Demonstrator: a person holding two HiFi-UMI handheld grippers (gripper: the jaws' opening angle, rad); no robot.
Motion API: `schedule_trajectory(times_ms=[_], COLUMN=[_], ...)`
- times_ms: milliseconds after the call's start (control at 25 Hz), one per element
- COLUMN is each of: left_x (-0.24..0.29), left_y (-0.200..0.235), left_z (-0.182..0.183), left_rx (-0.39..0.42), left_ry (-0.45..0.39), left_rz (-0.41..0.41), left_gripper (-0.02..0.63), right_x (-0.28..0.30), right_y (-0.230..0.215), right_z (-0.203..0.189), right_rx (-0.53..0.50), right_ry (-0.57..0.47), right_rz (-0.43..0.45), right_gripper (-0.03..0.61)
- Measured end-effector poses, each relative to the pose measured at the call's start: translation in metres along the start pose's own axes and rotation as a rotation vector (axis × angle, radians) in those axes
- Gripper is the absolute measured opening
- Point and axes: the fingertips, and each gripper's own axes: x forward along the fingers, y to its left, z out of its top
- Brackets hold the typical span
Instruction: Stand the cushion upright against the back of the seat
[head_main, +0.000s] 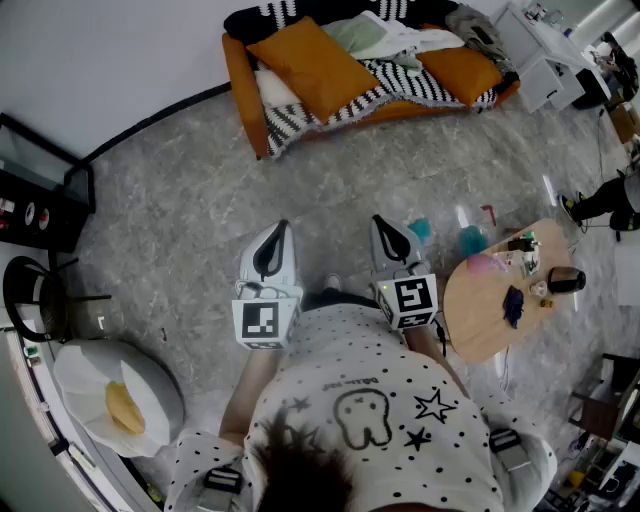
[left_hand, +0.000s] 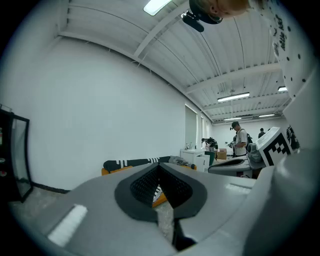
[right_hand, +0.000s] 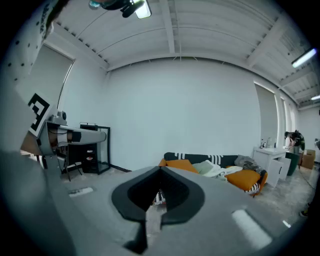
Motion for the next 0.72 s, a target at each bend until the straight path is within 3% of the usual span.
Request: schedule_trajectory(times_ms=[720], left_x=[0.011], left_y=[-0.035], left_z=[-0.01], left_rx=[-0.04], left_ry=[0.01], left_rz=[0.005], left_gripper=[-0.011], right_x=[-0.012], right_y=[-0.027], right_z=[-0.018], right_rx=[0.006], right_ry=[-0.002], right_rz=[0.027], right_gripper=[-0.005])
